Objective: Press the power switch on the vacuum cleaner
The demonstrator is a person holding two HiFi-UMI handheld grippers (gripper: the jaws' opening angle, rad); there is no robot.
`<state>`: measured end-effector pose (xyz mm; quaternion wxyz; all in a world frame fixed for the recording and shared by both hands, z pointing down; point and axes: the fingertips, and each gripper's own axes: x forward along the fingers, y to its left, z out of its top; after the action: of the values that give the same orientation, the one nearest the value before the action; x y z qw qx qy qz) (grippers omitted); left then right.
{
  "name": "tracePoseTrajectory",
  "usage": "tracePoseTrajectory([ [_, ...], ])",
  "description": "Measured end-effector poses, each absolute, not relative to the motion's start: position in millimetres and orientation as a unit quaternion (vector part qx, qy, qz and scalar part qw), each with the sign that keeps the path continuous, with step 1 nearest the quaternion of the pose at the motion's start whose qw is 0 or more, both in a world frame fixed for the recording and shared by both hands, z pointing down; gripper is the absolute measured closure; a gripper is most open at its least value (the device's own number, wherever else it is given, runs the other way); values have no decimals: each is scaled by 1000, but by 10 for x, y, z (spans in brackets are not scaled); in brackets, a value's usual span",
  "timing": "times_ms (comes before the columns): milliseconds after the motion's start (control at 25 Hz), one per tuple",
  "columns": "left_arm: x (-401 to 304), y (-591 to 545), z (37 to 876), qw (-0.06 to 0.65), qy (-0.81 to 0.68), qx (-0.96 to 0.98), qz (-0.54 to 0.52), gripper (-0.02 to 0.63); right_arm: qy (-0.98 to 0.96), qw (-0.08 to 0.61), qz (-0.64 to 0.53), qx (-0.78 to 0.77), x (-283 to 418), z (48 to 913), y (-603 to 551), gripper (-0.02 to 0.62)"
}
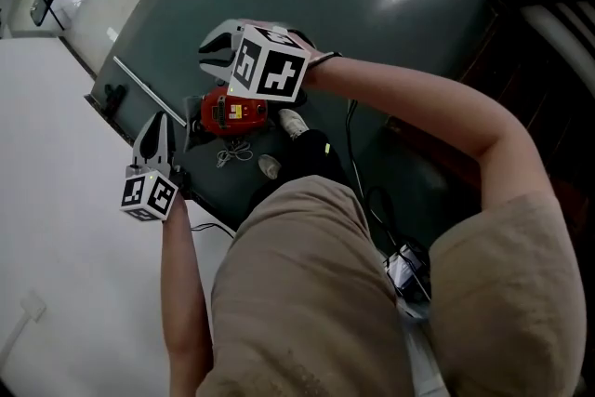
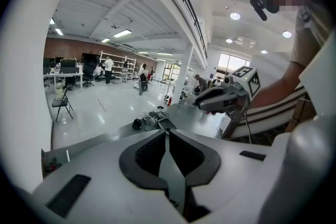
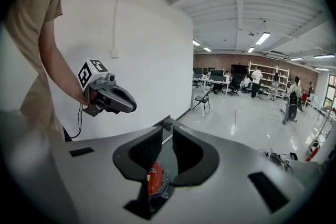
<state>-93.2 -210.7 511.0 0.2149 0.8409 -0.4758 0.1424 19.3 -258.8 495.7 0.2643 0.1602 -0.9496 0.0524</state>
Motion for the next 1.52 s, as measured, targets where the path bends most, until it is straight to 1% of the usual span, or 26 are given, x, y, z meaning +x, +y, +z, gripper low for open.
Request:
tracePoseTrajectory([
  [240, -876, -2142, 5078, 230, -479, 840, 111, 597, -957, 224, 71, 170, -143, 4952, -2455, 548],
  [400, -797, -2143, 5100, 235, -488, 835, 95, 597, -961, 196, 67, 185, -178, 4945, -2434, 548],
  [600, -1095, -2177, 4999, 224, -532, 814, 65, 597, -967, 159, 60, 189, -572, 4813, -2551, 548],
  [1000, -1553, -2088, 5091, 212, -581, 785, 27, 595, -961, 163, 44, 218, -1004, 4982, -2495, 548],
  [1200, -1741, -2013, 5057, 193, -592, 782, 26, 597, -954, 174, 43, 239, -1042, 5189, -2424, 548],
  [1520, -1917, -1862, 5301, 201, -578, 788, 59, 597, -944, 179, 60, 270, -1245, 5379, -2363, 548],
])
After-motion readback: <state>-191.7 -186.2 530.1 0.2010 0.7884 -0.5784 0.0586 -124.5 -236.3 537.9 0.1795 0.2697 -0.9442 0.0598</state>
